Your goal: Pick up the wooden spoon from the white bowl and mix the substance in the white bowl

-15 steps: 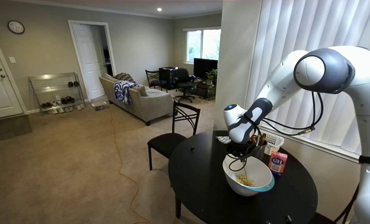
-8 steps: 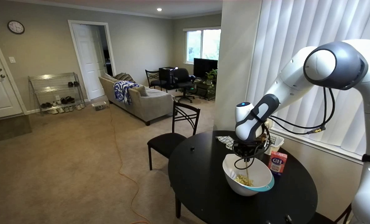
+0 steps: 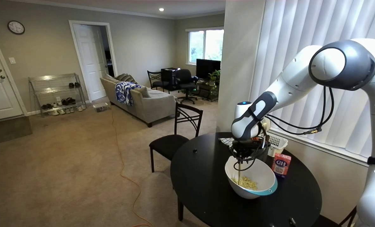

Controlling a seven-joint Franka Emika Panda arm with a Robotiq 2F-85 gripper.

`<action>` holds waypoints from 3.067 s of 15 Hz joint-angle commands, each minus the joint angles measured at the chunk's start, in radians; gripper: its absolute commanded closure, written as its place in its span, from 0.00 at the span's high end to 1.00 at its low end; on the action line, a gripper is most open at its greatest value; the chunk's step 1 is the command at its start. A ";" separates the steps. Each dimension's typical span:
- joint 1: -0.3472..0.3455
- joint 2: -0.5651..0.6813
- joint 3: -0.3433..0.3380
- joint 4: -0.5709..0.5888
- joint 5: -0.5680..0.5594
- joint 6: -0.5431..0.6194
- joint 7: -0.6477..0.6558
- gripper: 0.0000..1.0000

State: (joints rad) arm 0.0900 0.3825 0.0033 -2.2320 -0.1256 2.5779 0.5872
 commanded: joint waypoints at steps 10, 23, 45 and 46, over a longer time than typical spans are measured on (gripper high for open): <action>0.142 0.064 -0.112 -0.006 -0.017 0.158 0.197 0.03; 0.333 0.094 -0.301 -0.036 -0.301 0.059 0.648 0.03; 0.100 0.099 0.004 0.013 -0.090 0.041 0.287 0.03; 0.095 0.098 0.003 0.005 -0.070 0.065 0.291 0.03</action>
State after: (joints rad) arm 0.2169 0.4580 -0.0194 -2.2033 -0.2790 2.4952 0.9455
